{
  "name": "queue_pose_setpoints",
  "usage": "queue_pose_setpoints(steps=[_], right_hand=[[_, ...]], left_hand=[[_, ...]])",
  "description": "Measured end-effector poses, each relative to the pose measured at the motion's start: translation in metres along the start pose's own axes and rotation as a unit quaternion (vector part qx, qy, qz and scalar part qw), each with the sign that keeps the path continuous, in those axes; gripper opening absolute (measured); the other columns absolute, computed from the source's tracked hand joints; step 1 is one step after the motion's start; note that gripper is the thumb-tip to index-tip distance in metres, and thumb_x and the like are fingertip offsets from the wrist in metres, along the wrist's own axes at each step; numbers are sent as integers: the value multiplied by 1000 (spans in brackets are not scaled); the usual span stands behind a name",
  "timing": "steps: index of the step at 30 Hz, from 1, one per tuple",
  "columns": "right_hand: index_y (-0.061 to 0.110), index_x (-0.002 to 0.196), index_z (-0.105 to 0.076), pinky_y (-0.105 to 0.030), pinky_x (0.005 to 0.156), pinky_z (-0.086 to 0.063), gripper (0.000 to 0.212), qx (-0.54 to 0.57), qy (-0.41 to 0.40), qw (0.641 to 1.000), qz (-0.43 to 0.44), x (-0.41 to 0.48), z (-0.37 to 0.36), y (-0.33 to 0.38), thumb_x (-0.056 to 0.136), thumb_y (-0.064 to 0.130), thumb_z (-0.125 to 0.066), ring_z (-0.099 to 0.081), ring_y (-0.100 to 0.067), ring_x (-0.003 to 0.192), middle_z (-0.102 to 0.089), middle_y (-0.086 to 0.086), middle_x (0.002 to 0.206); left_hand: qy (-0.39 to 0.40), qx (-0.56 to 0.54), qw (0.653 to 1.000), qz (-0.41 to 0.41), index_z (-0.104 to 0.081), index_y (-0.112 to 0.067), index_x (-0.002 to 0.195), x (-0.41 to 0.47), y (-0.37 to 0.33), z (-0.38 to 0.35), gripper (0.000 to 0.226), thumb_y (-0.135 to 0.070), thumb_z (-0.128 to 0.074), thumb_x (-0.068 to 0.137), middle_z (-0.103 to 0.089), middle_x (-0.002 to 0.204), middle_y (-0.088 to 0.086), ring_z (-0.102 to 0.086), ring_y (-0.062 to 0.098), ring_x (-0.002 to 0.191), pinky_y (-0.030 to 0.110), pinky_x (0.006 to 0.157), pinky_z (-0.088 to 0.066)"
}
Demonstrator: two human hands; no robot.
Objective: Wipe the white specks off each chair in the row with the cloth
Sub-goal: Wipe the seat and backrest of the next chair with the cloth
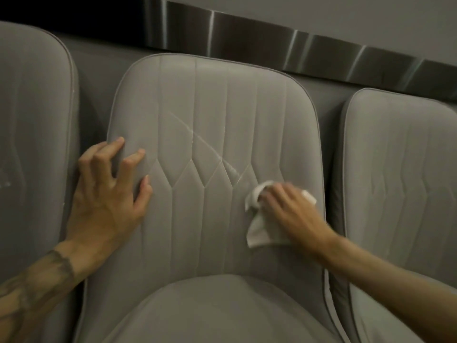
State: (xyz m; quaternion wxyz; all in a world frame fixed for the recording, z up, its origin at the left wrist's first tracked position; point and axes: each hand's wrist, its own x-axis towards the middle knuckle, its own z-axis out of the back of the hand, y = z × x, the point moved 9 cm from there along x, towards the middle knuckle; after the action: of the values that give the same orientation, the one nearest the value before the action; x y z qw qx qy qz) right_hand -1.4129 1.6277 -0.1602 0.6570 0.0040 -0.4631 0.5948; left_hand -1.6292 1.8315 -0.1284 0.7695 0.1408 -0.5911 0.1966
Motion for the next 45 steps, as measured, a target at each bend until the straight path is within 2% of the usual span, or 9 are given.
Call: queue_pose_setpoints(steps=[4, 11, 18, 22, 24, 28, 31, 38, 45], right_hand=[[7, 121, -55, -42, 85, -44, 49, -11, -32, 995, -97, 13, 7, -20, 80, 21, -78, -49, -30, 99, -50, -14, 119], [13, 110, -62, -37, 77, -52, 34, 11, 83, 986, 147, -61, -38, 68, 82, 33, -68, -61, -26, 90, -58, -6, 107], [7, 117, -54, -46, 82, -46, 32, -21, -59, 990, -125, 26, 16, -36, 90, 17, -68, -49, -33, 95, -51, -14, 114], [12, 121, -57, -42, 86, -50, 57, 9, 55, 996, 72, -25, -25, 37, 73, 25, -82, -56, -28, 99, -57, -9, 117], [11, 119, -60, -40, 85, -49, 52, 10, 42, 995, 91, -14, -18, 24, 74, 25, -80, -56, -28, 97, -58, -9, 117], [5, 115, -58, -48, 86, -44, 27, 4, -98, 993, -66, 79, 33, -64, 98, 26, -58, -50, -37, 98, -53, -18, 113], [5, 110, -54, -45, 86, -42, 28, 41, -187, 954, -232, 108, 53, -100, 101, 31, -52, -48, -35, 98, -52, -17, 112], [6, 115, -57, -46, 84, -45, 24, 53, -93, 993, -51, 64, 10, -13, 103, 26, -51, -49, -31, 97, -52, -14, 114], [5, 111, -54, -41, 87, -46, 27, 94, -276, 914, -282, 163, 64, -113, 100, 29, -52, -50, -29, 99, -51, -15, 111]], left_hand=[[1, -3, 1000, -2, -54, -6, 138, -1, -1, 0, 45, -28, -55, 99, -41, 143, 28, -39, 51, 129, 54, 110, -39], [3, 8, 1000, -2, -54, -6, 138, -2, 0, -1, 45, -27, -55, 99, -43, 143, 28, -42, 53, 130, 52, 112, -34], [5, 0, 1000, 2, -53, -8, 140, -2, 1, -1, 45, -28, -55, 99, -41, 145, 27, -40, 51, 131, 52, 111, -35], [3, -1, 1000, 4, -54, -7, 139, -2, 1, -1, 46, -27, -56, 98, -42, 144, 28, -40, 52, 131, 54, 111, -36], [6, -1, 1000, 5, -54, -7, 139, -2, 2, -2, 46, -28, -56, 98, -42, 145, 28, -40, 53, 131, 55, 111, -37], [8, -7, 1000, 3, -54, -6, 140, -2, 0, -1, 47, -28, -55, 98, -41, 144, 28, -40, 53, 130, 58, 110, -39], [7, -10, 1000, 7, -54, -7, 140, -1, 0, 0, 47, -27, -55, 98, -41, 144, 28, -40, 53, 130, 58, 110, -39], [-1, -12, 1000, 3, -56, -5, 138, -2, 0, -1, 45, -26, -56, 98, -42, 142, 28, -42, 53, 130, 58, 110, -41], [0, -10, 1000, 7, -56, -7, 138, -1, 0, 0, 47, -26, -58, 95, -42, 143, 26, -42, 53, 130, 58, 107, -41]])
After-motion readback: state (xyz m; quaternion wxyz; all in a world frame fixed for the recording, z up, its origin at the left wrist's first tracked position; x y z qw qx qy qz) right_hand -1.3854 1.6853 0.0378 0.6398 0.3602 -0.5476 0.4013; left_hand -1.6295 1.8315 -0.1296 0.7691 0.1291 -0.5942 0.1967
